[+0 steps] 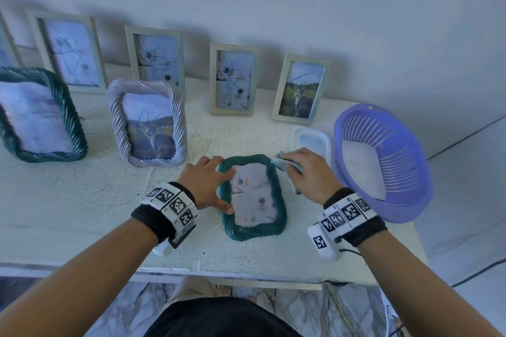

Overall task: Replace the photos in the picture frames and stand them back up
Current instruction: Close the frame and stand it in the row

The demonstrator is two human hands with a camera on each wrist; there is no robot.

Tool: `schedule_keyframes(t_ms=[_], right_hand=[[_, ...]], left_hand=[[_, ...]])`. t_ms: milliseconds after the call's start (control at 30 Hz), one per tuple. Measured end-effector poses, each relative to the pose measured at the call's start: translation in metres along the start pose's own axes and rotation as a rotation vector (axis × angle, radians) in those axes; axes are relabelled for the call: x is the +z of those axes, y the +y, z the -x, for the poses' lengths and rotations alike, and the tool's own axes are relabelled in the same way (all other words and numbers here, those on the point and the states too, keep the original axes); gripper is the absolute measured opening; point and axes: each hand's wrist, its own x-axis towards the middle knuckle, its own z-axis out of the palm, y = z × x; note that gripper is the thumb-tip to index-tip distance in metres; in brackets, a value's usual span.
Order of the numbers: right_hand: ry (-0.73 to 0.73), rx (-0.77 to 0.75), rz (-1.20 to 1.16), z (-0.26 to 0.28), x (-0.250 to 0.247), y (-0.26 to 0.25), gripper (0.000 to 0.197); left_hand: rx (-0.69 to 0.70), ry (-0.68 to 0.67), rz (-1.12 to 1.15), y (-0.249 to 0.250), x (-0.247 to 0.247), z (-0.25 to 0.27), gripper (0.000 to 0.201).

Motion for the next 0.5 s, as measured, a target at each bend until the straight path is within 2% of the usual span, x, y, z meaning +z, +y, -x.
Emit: schedule_keyframes(t_ms=[67, 133, 233, 367, 433, 500], right_hand=[[0.093, 0.183, 0.043, -0.019, -0.003, 0.011, 0.035], [0.124, 0.357, 0.102, -0.036, -0.005, 0.019, 0.040], [0.057, 0.512, 0.226, -0.052, -0.002, 0.022, 0.042], [-0.053, 0.546, 0.305, -0.050, 0.005, 0.021, 0.046], [-0.013, 0.497, 0.410, -0.041, 0.008, 0.016, 0.048], [0.088, 0.379, 0.495, -0.025, 0.013, 0.002, 0.045]], left_hand=[[0.002, 0.001, 0.004, 0.000, 0.000, -0.001, 0.099], [0.008, 0.003, 0.001, -0.001, 0.000, -0.002, 0.099], [0.011, 0.012, 0.010, -0.002, 0.000, -0.002, 0.100], [0.009, 0.024, 0.032, -0.004, 0.002, -0.002, 0.100], [0.009, 0.029, 0.040, -0.004, 0.002, -0.001, 0.100], [0.002, 0.031, 0.060, -0.004, 0.003, 0.000, 0.100]])
